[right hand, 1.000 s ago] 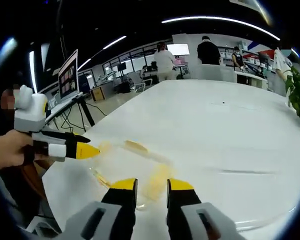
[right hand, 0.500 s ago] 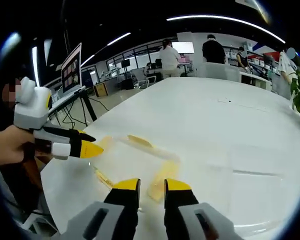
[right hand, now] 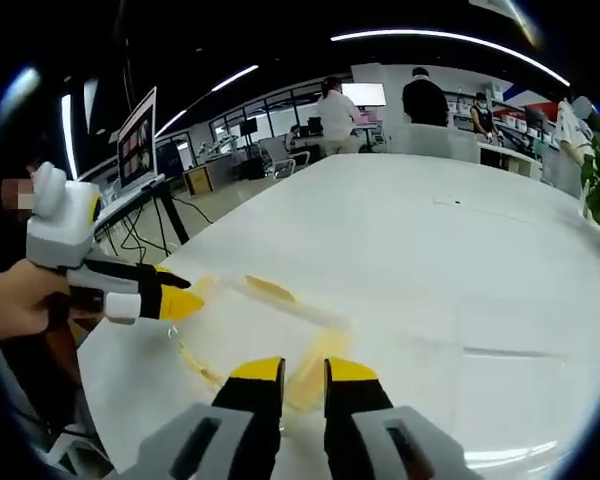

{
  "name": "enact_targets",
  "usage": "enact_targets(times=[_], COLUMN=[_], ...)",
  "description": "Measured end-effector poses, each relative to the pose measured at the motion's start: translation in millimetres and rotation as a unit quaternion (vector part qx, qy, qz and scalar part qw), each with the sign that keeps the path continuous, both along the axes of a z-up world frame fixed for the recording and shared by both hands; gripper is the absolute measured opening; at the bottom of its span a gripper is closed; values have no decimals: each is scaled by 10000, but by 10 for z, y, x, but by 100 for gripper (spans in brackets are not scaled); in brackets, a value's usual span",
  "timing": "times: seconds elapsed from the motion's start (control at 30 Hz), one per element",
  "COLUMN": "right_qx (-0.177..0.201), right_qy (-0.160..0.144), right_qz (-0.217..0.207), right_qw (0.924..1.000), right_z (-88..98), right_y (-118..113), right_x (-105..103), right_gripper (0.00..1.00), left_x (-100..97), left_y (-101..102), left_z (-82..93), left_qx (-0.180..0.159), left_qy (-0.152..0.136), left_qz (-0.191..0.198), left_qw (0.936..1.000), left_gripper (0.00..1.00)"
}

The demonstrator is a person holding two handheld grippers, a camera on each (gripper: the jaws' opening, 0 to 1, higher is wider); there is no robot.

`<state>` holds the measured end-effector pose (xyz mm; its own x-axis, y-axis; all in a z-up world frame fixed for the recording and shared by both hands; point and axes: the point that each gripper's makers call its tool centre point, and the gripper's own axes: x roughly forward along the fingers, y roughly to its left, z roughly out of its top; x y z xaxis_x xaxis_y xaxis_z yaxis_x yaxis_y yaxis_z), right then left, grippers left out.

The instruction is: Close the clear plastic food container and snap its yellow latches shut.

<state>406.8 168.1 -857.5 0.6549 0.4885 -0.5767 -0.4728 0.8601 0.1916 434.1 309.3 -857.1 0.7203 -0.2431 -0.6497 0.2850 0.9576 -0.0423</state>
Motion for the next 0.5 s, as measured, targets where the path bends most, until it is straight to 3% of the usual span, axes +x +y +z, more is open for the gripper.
enact_targets(times=[0.5], right_qx=[-78], right_qy=[18], right_qz=[38], right_qw=[10000], right_z=[-27], right_y=[15], right_x=[-26], right_gripper=[8], left_x=[-67], left_y=[-4], left_z=[-35], left_qx=[88], left_qy=[56], left_qz=[-119], left_qw=[9999], left_gripper=[9])
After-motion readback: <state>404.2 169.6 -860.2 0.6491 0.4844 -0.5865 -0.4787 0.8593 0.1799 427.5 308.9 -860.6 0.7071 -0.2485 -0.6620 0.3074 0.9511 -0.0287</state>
